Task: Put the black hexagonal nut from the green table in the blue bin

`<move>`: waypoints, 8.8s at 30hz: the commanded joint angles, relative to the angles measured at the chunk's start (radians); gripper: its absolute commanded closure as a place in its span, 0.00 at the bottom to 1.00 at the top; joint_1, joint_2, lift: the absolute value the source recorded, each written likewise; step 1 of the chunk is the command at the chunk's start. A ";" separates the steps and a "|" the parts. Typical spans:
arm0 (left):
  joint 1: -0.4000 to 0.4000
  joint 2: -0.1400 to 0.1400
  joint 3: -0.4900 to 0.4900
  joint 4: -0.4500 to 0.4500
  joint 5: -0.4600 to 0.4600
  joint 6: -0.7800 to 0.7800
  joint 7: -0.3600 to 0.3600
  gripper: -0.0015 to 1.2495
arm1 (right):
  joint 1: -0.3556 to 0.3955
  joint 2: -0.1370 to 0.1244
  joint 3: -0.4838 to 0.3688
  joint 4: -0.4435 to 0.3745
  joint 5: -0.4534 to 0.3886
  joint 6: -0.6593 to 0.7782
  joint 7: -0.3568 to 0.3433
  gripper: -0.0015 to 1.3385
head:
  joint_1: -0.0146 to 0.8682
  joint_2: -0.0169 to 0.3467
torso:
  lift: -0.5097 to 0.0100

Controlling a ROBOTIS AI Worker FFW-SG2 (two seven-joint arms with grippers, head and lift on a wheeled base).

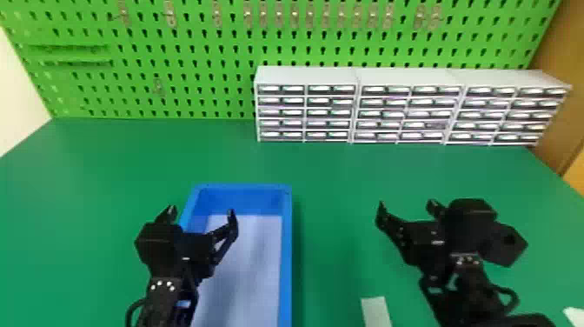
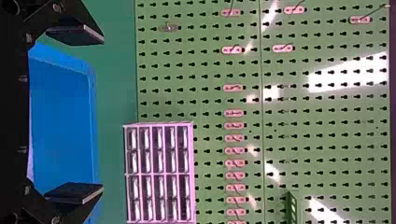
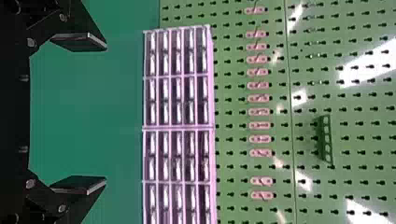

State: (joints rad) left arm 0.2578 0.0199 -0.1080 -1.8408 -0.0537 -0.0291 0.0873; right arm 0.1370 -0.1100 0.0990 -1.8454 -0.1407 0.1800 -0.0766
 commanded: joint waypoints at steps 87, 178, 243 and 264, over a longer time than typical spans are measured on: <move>-0.026 0.006 0.059 -0.009 0.006 0.000 0.006 0.13 | -0.181 -0.037 -0.432 -0.230 -0.194 1.049 0.001 0.20 | 0.76 0.20 | 0.80; -0.031 0.006 0.067 -0.012 -0.005 0.000 0.011 0.13 | -0.180 -0.027 -0.487 -0.221 -0.105 1.129 0.001 0.20 | 0.76 0.20 | 0.80; -0.040 0.006 0.063 -0.012 -0.009 0.000 0.009 0.14 | -0.496 -0.231 -0.377 0.410 0.039 0.983 0.210 0.20 | 0.76 0.20 | 0.80; -0.045 0.006 0.060 -0.012 -0.014 0.000 0.011 0.14 | -0.570 -0.244 -0.346 0.565 0.179 0.949 0.324 0.20 | 0.76 0.20 | 0.80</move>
State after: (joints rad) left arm 0.2148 0.0261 -0.0473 -1.8530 -0.0675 -0.0291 0.0981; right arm -0.4306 -0.3567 -0.2461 -1.2890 0.0233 1.1310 0.2403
